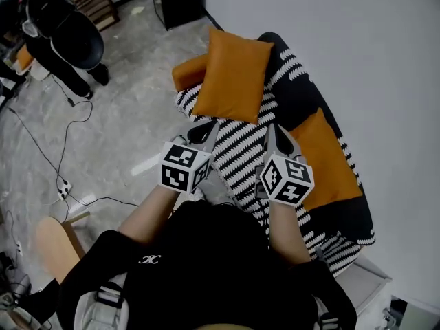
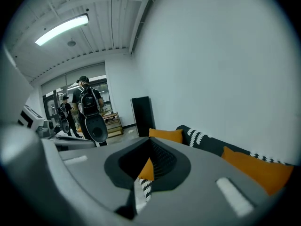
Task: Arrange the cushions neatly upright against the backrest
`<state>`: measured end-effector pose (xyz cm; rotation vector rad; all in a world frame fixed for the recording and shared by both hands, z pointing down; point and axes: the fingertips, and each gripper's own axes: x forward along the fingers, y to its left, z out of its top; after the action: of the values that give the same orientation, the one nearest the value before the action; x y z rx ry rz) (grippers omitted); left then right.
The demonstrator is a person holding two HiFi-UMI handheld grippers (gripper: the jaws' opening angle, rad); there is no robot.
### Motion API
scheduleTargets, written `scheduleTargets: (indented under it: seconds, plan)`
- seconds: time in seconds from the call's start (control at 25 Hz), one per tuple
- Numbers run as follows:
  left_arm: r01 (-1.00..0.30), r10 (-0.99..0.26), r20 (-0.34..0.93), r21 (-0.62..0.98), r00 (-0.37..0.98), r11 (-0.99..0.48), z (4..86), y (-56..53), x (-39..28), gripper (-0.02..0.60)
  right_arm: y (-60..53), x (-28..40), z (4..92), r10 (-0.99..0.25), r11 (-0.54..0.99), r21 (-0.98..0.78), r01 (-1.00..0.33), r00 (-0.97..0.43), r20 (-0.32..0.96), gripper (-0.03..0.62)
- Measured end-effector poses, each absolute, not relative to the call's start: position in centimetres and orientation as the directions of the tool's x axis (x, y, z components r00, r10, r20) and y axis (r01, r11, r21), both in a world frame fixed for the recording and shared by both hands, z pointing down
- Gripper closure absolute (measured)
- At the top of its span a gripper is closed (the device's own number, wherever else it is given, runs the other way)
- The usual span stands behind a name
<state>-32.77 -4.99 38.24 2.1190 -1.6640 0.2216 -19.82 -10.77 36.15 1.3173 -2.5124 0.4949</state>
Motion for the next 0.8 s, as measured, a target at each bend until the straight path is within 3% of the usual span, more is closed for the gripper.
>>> scheduleTargets:
  seconds: [0.52, 0.8]
  plan:
    - [-0.960, -0.846, 0.471, 0.234, 0.252, -0.155, 41.6, -4.4, -38.8, 0.572, -13.6, -24.9, 40.1, -0.722, 0.511, -0.178, -0.841, -0.532, 0.442, 0.588]
    - [-0.964, -0.824, 0.501, 0.170, 0.264, -0.205, 42.1, -10.1, -40.2, 0.572, -18.4, -25.7, 42.0, -0.734, 0.474, -0.207, -0.856, -0.513, 0.445, 0.588]
